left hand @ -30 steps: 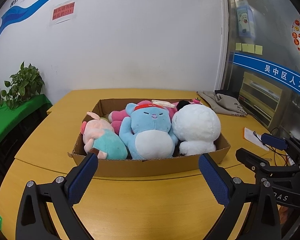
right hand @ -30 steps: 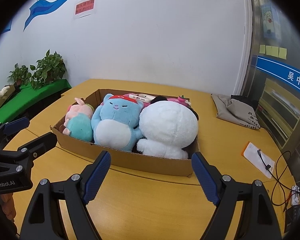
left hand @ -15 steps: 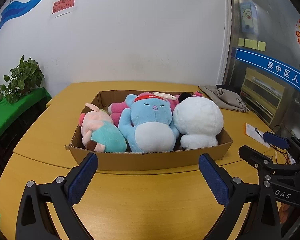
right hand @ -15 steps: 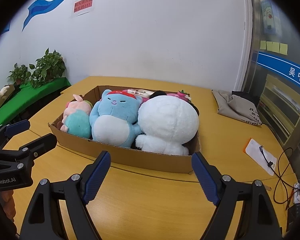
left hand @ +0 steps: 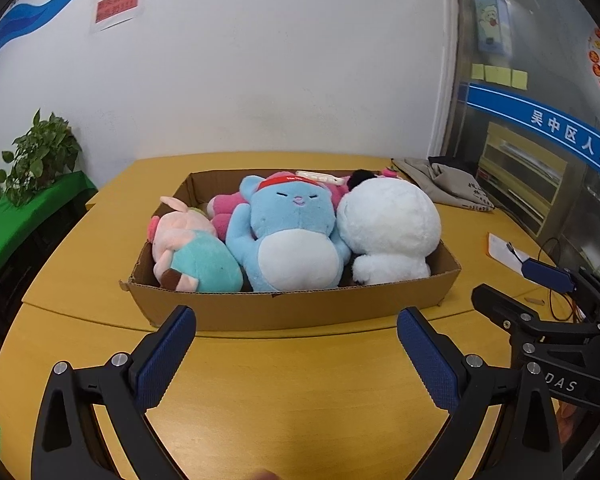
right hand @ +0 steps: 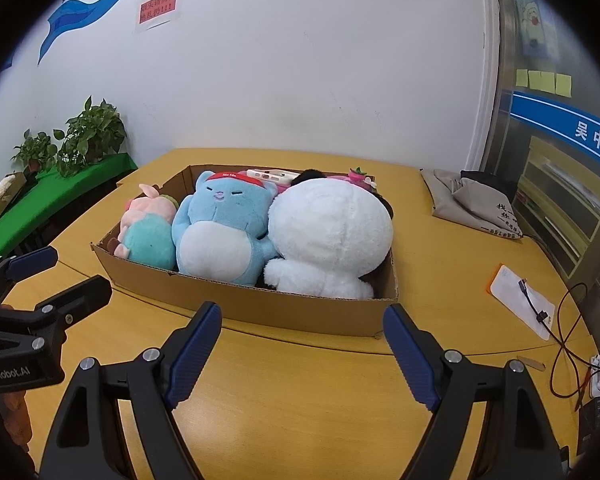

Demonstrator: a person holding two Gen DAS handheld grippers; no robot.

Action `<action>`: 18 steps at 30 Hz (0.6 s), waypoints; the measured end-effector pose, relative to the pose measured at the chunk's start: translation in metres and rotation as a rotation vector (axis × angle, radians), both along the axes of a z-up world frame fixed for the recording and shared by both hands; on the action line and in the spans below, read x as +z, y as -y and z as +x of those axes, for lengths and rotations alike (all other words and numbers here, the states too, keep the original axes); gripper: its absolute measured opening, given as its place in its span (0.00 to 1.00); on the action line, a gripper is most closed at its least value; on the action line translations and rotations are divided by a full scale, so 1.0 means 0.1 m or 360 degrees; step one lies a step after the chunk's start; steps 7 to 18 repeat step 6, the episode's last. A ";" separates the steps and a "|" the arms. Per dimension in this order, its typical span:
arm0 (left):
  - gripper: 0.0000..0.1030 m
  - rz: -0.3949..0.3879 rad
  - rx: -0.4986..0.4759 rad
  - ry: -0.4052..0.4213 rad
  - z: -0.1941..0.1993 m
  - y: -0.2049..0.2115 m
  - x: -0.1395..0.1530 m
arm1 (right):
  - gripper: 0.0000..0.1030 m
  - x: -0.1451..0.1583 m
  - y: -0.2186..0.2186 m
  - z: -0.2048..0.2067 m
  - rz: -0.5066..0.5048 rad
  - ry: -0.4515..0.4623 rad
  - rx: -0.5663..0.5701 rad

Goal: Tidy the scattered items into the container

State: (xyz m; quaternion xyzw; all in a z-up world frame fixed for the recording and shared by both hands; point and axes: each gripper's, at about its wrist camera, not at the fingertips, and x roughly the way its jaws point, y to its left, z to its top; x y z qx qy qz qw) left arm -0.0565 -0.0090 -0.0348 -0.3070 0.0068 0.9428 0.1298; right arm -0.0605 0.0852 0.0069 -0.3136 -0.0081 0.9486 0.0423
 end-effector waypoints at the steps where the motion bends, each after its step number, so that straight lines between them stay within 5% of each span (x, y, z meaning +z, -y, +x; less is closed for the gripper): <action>1: 0.99 0.0004 0.0001 0.0007 0.01 -0.01 0.00 | 0.81 -0.01 0.00 0.00 0.0004 0.0004 0.0005; 18: 0.99 0.0004 -0.0019 0.0051 0.01 -0.04 -0.04 | 0.81 -0.05 0.00 0.00 0.0003 0.0020 0.0010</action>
